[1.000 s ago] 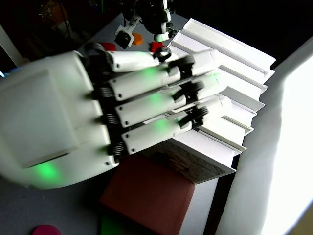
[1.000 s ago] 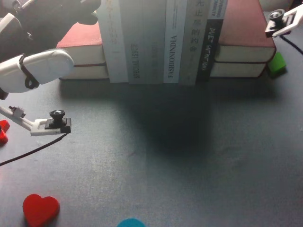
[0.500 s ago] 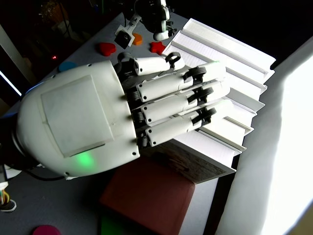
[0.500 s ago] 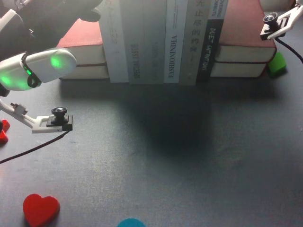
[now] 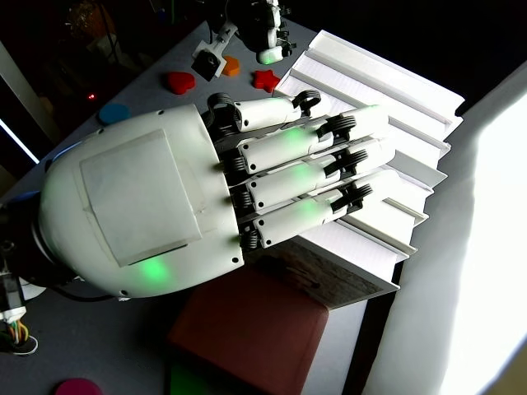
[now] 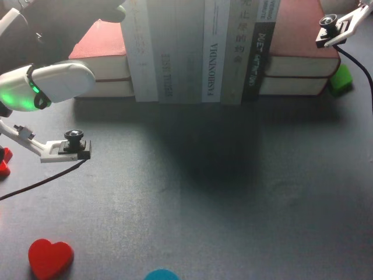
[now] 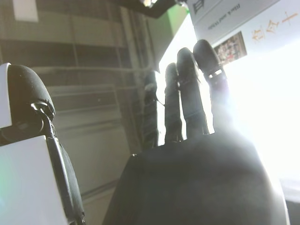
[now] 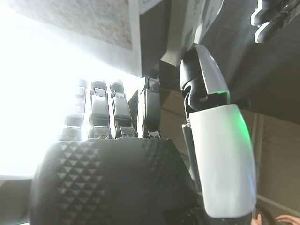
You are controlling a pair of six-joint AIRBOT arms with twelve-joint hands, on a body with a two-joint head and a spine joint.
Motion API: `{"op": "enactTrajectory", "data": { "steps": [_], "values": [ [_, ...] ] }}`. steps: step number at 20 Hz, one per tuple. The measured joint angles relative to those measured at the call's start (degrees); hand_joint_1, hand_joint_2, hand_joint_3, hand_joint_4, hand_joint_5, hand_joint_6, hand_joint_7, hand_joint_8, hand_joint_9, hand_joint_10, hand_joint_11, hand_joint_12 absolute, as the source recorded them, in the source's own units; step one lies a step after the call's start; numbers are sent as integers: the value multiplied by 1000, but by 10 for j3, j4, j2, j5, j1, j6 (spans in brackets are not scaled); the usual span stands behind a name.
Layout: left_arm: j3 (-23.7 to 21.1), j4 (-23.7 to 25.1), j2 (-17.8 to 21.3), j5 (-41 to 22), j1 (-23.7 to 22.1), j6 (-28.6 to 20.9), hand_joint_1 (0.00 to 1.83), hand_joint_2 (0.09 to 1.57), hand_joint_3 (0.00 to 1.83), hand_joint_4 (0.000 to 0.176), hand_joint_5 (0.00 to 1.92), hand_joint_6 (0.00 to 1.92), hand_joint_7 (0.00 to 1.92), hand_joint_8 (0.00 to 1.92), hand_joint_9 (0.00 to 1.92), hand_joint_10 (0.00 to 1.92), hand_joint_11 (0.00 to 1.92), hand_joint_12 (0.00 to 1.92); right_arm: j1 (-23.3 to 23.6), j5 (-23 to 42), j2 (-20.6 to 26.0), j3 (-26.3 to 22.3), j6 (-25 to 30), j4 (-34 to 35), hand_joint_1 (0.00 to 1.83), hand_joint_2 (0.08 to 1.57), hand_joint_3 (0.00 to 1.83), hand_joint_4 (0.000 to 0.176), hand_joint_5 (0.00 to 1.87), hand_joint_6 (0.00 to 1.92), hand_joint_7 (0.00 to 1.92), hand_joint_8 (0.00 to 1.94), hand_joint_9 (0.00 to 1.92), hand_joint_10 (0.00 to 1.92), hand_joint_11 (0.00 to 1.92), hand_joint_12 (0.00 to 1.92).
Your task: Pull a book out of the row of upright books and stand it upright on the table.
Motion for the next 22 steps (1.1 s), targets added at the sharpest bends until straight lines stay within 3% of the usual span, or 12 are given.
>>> {"op": "enactTrajectory", "data": {
  "steps": [2, 4, 5, 6, 11, 13, 15, 17, 19, 20, 21, 22],
  "values": [
    [0, 0, 0, 0, 0, 0, 927, 847, 0, 18, 296, 0, 252, 0, 308, 0, 0, 1128, 0, -3, -1, 0, -1, 1, 789, 1214, 14, 85, 480, 1, 0, 0, 0, 0, 2, 1],
    [0, 0, 0, -2, 0, 0, 938, 818, 0, 31, 308, 4, 288, 8, 337, 10, 0, 1120, 0, -11, -1, 0, 0, -1, 608, 1250, 27, 102, 352, 10, 0, 0, 0, 0, 73, 46],
    [0, -2, 0, -10, 6, 0, 951, 832, 0, 26, 304, 4, 283, 3, 332, 6, 0, 1124, 0, -20, -2, 0, -1, -10, 523, 1267, 26, 57, 323, 4, 0, 0, 0, 0, 2, 1],
    [0, -2, 0, -12, 7, 0, 951, 832, 0, 26, 304, 4, 283, 3, 332, 6, 0, 1124, 0, -23, -2, 0, 0, -13, 523, 1267, 26, 57, 323, 4, 0, 0, 0, 0, 2, 1],
    [0, -2, -1, -15, 8, 0, 946, 868, 11, 24, 289, 2, 244, 0, 334, 4, 0, 1176, -2, -28, -5, -7, -1, -29, 178, 1246, 5, 110, 159, 0, 0, 0, 0, 0, 0, 0],
    [0, -2, -3, -15, 8, 0, 964, 868, 10, 30, 291, 3, 249, 2, 345, 8, 0, 1179, -7, -30, -8, -9, -1, -33, 12, 1259, 9, 153, 111, 0, 0, 0, 0, 0, 0, 0],
    [0, -2, -3, -16, 8, 0, 965, 865, 7, 32, 287, 1, 241, 1, 339, 5, 0, 1181, -9, -32, -12, -9, -1, -33, 0, 1188, 0, 171, 69, 0, 0, 0, 0, 0, 0, 0],
    [0, -4, -3, -17, 8, 0, 957, 860, 4, 42, 298, 5, 262, 9, 352, 9, 0, 1180, -16, -31, -13, -9, -1, -31, 0, 1118, 0, 147, 14, 0, 0, 0, 0, 0, 0, 0],
    [0, -8, -3, -17, 10, 0, 977, 866, 7, 39, 297, 5, 255, 4, 355, 10, 0, 1181, -19, -30, -13, -12, -1, -29, 0, 1107, 0, 128, 0, 0, 0, 0, 0, 0, 0, 0],
    [0, -12, -3, -17, 14, 0, 976, 867, 7, 35, 293, 3, 249, 2, 358, 11, 0, 1182, -19, -30, -13, -14, -1, -27, 0, 1096, 0, 91, 0, 0, 0, 0, 0, 0, 0, 0],
    [-1, -16, -4, -17, 18, 0, 970, 882, 11, 43, 291, 1, 247, 0, 357, 7, 0, 1213, -19, -30, -12, -16, -1, -27, 0, 1124, 0, 113, 19, 8, 0, 0, 0, 0, 0, 0],
    [-1, -17, -4, -17, 20, 0, 970, 882, 11, 43, 291, 1, 247, 0, 357, 7, 0, 1213, -19, -30, -12, -16, -1, -27, 0, 1124, 0, 113, 19, 8, 0, 0, 0, 0, 0, 0]
  ]
}}
